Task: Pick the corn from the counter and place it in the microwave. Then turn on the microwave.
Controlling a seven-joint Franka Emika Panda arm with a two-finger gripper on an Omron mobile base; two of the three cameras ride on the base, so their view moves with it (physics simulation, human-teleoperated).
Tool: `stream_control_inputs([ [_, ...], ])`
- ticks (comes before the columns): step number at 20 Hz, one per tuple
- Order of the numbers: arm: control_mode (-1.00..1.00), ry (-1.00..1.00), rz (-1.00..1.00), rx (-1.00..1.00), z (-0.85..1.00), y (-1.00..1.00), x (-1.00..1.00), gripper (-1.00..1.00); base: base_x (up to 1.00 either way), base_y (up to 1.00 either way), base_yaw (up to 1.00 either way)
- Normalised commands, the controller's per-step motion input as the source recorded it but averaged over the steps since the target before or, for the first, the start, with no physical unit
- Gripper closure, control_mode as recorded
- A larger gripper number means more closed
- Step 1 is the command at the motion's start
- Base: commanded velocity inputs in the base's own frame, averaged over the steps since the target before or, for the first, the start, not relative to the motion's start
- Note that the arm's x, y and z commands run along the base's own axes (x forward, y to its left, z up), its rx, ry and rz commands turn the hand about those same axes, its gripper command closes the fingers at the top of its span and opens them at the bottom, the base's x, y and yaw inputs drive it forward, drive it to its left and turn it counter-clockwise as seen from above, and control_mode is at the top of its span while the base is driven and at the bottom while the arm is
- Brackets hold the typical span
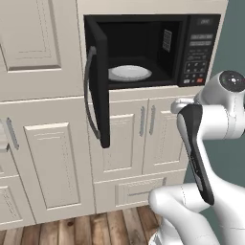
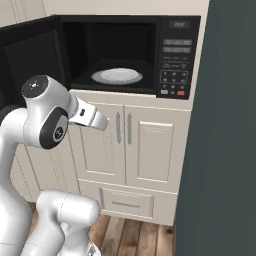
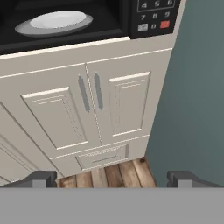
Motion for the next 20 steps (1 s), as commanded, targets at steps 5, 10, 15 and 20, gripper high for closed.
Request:
stream_control_inputs([
  [5, 1.0, 0.0, 0.0, 0.0, 0.0, 0.0, 0.0, -1.0, -0.38, 0.0, 0.13],
  [10, 1.0, 0.0, 0.0, 0.0, 0.0, 0.0, 0.0, -1.0, -0.35, 0.05, 0.2],
  [15, 1.0, 0.0, 0.0, 0.0, 0.0, 0.0, 0.0, -1.0, -0.32, 0.14, 0.2],
  [20, 1.0, 0.0, 0.0, 0.0, 0.0, 0.0, 0.0, -1.0, -0.26, 0.24, 0.16],
])
